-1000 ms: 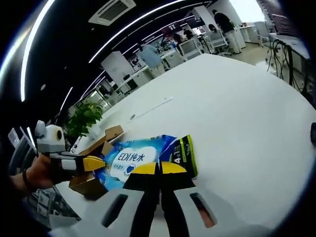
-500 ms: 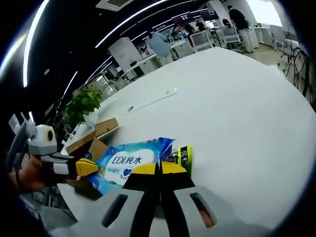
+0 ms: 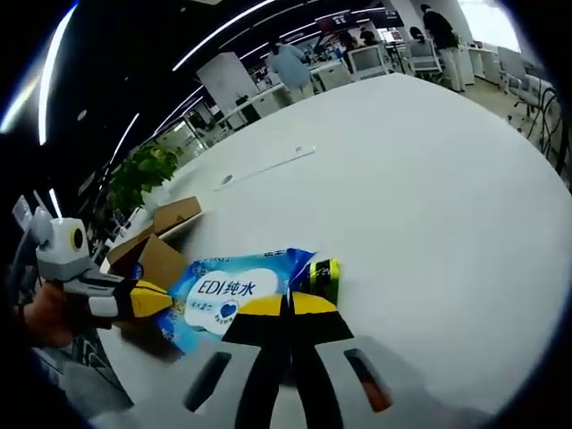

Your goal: Operate the shoe box by opening the lid, removing the specified soft item, and placing it in the target area until the item is outside and the box remains undamaged.

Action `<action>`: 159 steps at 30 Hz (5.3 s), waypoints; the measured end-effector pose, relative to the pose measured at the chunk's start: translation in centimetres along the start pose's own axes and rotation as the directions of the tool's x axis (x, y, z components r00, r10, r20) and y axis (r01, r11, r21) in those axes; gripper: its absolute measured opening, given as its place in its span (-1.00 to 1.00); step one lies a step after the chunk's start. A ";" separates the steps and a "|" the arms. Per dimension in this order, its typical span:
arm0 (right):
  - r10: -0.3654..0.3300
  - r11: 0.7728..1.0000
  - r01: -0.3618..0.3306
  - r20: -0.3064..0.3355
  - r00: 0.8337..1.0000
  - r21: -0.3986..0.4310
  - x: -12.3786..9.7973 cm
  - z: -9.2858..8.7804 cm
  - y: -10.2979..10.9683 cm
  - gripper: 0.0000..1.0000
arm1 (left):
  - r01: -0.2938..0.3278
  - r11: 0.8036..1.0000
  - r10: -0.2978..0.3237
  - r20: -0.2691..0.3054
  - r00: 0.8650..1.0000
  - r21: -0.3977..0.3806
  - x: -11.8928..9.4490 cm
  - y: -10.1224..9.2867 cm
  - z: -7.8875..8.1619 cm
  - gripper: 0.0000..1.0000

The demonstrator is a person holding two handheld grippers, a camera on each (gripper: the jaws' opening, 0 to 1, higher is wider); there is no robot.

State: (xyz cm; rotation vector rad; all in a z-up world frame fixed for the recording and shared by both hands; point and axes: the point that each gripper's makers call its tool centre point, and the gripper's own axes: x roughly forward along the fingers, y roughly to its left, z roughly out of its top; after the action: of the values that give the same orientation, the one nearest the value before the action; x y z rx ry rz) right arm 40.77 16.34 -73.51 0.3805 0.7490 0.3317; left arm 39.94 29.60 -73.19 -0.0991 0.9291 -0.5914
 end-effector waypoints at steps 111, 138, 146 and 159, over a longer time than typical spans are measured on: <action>0.223 0.748 -0.367 -0.312 0.924 -0.553 6.3 -5.5 28.0 -0.22 | -0.171 0.985 0.175 0.225 0.959 -0.036 -25.6 22.4 -7.1 -0.23; -0.024 0.343 -0.527 -0.568 0.823 -0.778 12.5 -6.8 26.9 0.08 | -0.156 0.986 0.166 0.211 0.963 -0.063 -27.6 21.2 -11.3 -0.24; -0.076 0.294 -0.567 -0.610 0.789 -0.769 14.2 -7.7 26.3 0.13 | -0.172 0.981 0.187 0.224 0.956 -0.087 -28.6 21.6 -11.5 -0.24; -0.226 0.088 -0.603 -0.606 0.763 -0.792 16.1 -8.9 24.5 0.19 | -0.187 0.978 0.204 0.225 0.953 -0.097 -29.1 22.0 -11.6 -0.24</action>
State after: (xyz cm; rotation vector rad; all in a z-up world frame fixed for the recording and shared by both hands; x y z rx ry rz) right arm 41.73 46.64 -78.05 -1.0975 0.9153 1.2378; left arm 27.37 65.07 -66.35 -0.1390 0.7206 -0.3521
